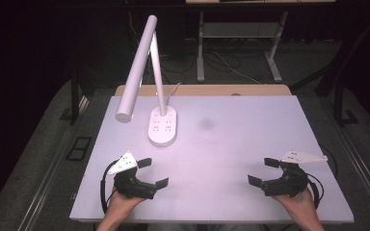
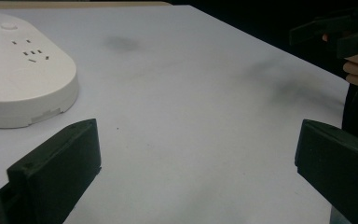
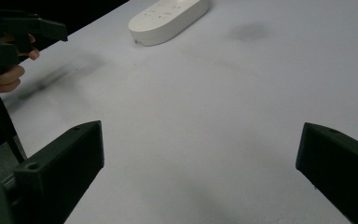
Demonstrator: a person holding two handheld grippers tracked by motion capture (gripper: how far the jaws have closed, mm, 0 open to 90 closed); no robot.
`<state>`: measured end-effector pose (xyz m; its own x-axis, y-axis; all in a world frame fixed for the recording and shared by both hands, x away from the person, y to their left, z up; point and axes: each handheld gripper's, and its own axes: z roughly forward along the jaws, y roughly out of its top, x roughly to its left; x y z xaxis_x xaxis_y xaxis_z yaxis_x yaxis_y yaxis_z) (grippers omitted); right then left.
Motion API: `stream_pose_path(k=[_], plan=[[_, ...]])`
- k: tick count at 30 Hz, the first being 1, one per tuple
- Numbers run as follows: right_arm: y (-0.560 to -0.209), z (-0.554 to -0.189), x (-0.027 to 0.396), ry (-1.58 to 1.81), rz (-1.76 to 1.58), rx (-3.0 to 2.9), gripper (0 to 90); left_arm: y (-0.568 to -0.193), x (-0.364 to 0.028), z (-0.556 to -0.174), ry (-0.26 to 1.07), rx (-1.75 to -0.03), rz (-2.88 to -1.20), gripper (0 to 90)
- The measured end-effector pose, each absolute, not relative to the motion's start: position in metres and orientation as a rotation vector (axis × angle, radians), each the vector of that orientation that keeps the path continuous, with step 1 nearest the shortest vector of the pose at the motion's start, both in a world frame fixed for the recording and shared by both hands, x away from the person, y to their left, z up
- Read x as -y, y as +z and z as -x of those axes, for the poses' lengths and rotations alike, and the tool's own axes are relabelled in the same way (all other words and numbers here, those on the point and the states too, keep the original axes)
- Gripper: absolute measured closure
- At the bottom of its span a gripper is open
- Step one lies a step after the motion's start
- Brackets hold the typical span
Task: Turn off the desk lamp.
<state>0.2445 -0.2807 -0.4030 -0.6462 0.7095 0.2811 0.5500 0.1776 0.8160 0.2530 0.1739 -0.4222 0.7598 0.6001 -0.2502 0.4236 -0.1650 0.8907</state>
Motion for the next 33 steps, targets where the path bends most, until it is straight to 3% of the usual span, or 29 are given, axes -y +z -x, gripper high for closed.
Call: stream_pose_path(k=[33], plan=[[-0.3972, -0.2468, 0.2864, 1.474, -1.279, -2.313, 0.8, -0.4215, -0.1737, -0.2523, 0.181, -0.782, -1.795, 0.0]])
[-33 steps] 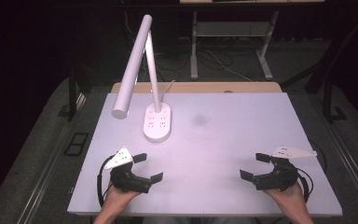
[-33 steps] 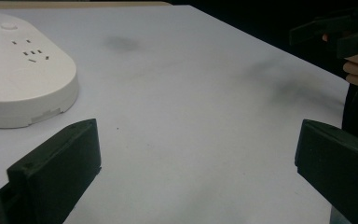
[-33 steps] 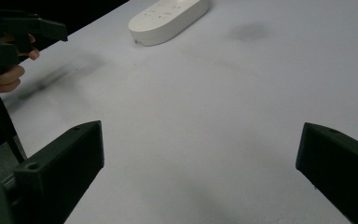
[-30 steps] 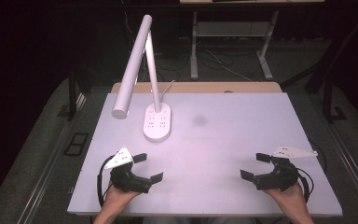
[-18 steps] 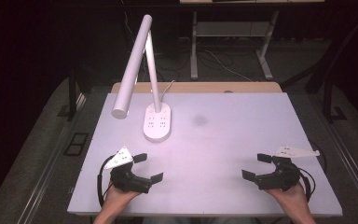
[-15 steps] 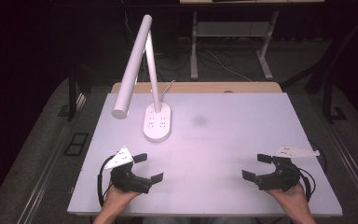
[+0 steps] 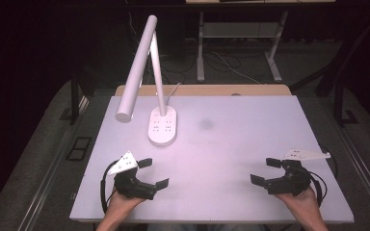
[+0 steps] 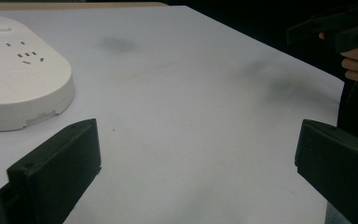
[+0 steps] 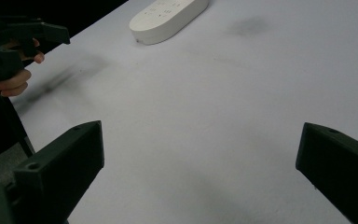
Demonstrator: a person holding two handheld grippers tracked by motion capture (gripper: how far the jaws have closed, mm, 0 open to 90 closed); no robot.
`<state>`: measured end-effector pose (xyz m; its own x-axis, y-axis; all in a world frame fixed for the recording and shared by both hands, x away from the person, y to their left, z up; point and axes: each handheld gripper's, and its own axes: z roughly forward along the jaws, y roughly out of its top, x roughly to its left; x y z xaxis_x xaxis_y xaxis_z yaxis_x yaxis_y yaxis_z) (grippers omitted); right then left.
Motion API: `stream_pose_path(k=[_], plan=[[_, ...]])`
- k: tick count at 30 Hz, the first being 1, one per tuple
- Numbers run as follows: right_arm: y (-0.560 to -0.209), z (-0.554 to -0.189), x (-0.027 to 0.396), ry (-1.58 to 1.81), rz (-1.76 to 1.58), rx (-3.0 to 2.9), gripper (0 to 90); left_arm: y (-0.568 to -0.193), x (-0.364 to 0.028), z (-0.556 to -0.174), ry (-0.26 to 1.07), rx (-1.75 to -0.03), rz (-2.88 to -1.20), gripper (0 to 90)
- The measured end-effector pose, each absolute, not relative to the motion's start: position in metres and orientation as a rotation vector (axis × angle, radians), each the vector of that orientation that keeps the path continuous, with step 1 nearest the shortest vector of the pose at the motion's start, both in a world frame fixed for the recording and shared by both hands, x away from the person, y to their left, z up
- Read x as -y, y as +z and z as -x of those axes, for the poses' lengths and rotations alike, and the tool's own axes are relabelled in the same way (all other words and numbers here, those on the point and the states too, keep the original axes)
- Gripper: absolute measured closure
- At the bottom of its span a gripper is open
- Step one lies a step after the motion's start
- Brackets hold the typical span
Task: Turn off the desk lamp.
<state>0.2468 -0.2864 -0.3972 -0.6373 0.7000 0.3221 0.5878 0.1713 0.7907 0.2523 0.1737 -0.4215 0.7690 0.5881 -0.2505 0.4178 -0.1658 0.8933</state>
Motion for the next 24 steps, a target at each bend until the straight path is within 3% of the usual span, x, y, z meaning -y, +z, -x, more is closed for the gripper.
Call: stream_pose_path(k=[24], plan=[[-0.374, -0.268, 0.265, 1.455, -1.221, -2.388, 0.8, -0.423, -0.174, -0.253, 0.182, -0.789, -1.793, 0.0]])
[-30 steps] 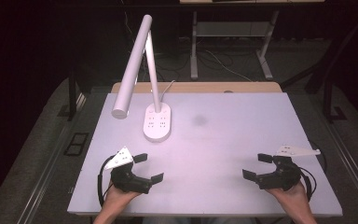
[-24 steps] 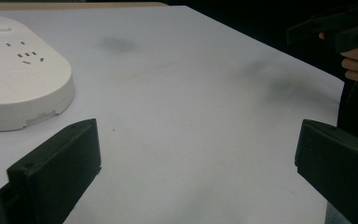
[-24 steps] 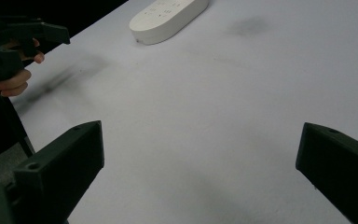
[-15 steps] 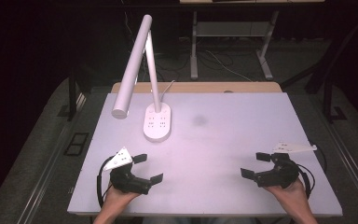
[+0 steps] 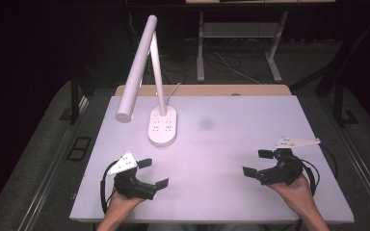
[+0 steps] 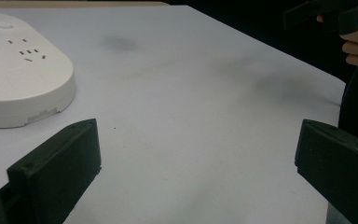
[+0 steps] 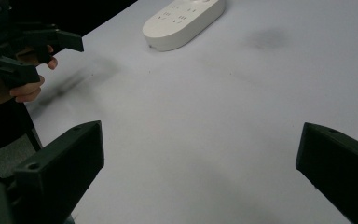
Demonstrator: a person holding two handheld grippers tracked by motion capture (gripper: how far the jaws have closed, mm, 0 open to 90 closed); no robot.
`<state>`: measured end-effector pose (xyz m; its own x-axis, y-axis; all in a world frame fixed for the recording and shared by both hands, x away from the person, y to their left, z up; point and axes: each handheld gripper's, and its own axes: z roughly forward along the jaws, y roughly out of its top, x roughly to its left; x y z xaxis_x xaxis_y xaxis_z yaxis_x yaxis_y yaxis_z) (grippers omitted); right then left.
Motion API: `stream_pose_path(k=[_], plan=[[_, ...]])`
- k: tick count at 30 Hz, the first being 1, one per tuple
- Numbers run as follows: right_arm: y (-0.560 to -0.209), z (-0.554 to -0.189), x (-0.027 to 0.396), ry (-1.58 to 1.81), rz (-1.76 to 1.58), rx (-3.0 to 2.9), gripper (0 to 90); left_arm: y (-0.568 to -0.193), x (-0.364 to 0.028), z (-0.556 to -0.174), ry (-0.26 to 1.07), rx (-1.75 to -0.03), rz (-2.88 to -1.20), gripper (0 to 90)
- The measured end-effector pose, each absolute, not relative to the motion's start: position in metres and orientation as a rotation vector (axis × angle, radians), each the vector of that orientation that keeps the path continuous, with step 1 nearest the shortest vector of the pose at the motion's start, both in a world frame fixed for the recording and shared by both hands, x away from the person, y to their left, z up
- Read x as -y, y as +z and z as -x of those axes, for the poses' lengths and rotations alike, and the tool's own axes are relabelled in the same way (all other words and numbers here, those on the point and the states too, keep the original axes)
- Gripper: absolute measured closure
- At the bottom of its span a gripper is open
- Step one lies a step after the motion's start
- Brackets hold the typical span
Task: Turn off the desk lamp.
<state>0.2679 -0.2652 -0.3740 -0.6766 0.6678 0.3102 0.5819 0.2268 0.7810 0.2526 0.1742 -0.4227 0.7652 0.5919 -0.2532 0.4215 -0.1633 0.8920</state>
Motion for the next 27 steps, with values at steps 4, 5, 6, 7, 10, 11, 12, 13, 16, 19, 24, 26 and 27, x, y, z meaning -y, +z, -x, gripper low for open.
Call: stream_pose_path(k=[4, 5, 6, 7, 10, 11, 12, 13, 16, 19, 24, 26, 27], plan=[[-0.371, -0.272, 0.262, 1.457, -1.217, -2.392, 0.8, -0.423, -0.174, -0.252, 0.180, -0.790, -1.792, 0.0], [-0.371, -0.272, 0.262, 1.457, -1.217, -2.392, 0.8, -0.423, -0.174, -0.252, 0.179, -0.790, -1.792, 0.0], [-0.369, -0.275, 0.261, 1.455, -1.208, -2.394, 0.8, -0.423, -0.173, -0.252, 0.179, -0.790, -1.793, 0.0], [-0.369, -0.275, 0.261, 1.455, -1.208, -2.394, 0.8, -0.423, -0.173, -0.252, 0.179, -0.789, -1.795, 0.0], [-0.366, -0.279, 0.258, 1.456, -1.206, -2.401, 0.8, -0.423, -0.174, -0.252, 0.178, -0.792, -1.793, 0.0], [-0.366, -0.279, 0.258, 1.456, -1.206, -2.401, 0.8, -0.423, -0.174, -0.252, 0.179, -0.792, -1.793, 0.0], [-0.364, -0.281, 0.256, 1.451, -1.199, -2.408, 0.8, -0.423, -0.174, -0.253, 0.179, -0.792, -1.792, 0.0], [-0.363, -0.283, 0.255, 1.449, -1.192, -2.409, 0.8, -0.423, -0.174, -0.252, 0.179, -0.792, -1.792, 0.0], [-0.360, -0.287, 0.251, 1.438, -1.182, -2.417, 0.8, -0.423, -0.174, -0.252, 0.180, -0.792, -1.791, 0.0], [-0.356, -0.290, 0.247, 1.431, -1.166, -2.421, 0.8, -0.423, -0.174, -0.252, 0.179, -0.793, -1.791, 0.0], [-0.353, -0.293, 0.242, 1.430, -1.144, -2.435, 0.8, -0.423, -0.174, -0.252, 0.180, -0.796, -1.789, 0.0], [-0.351, -0.294, 0.239, 1.423, -1.137, -2.443, 0.8, -0.423, -0.174, -0.252, 0.180, -0.794, -1.790, 0.0], [-0.349, -0.297, 0.236, 1.418, -1.125, -2.451, 0.8, -0.423, -0.174, -0.252, 0.179, -0.793, -1.790, 0.0]])
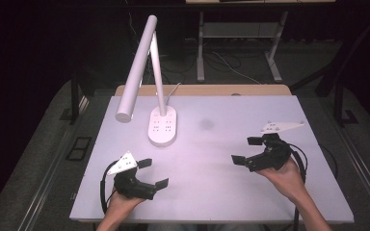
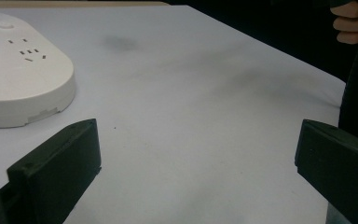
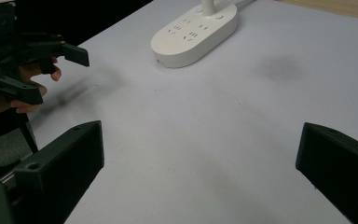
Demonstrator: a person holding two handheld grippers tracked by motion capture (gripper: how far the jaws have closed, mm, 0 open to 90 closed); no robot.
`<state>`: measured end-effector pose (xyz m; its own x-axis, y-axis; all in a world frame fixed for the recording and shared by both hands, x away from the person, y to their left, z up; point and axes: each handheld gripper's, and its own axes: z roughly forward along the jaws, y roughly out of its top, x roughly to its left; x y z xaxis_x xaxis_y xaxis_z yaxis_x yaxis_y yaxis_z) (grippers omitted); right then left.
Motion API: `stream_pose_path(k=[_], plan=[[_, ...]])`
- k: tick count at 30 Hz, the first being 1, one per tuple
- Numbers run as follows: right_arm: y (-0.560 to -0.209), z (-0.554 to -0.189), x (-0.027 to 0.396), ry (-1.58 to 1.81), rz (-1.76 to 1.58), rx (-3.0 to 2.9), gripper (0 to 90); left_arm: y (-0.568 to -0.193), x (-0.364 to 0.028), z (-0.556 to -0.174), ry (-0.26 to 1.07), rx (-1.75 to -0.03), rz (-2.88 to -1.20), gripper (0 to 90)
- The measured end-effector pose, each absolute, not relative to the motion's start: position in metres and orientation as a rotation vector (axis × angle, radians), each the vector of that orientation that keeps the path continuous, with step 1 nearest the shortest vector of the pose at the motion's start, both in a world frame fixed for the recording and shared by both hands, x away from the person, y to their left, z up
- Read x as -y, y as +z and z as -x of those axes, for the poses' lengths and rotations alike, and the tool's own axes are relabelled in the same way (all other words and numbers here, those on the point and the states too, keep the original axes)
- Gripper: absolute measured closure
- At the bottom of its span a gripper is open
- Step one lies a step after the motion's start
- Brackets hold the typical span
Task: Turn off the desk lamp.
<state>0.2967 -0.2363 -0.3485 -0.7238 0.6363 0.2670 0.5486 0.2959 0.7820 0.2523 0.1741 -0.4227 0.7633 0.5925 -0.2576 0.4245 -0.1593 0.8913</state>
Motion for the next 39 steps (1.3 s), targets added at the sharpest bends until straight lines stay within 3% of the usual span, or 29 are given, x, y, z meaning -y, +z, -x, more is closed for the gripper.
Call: stream_pose_path(k=[39], plan=[[-0.337, -0.374, 0.162, 1.319, -1.017, -2.595, 0.8, -0.423, -0.176, -0.253, 0.166, -0.791, -1.775, 0.0]])
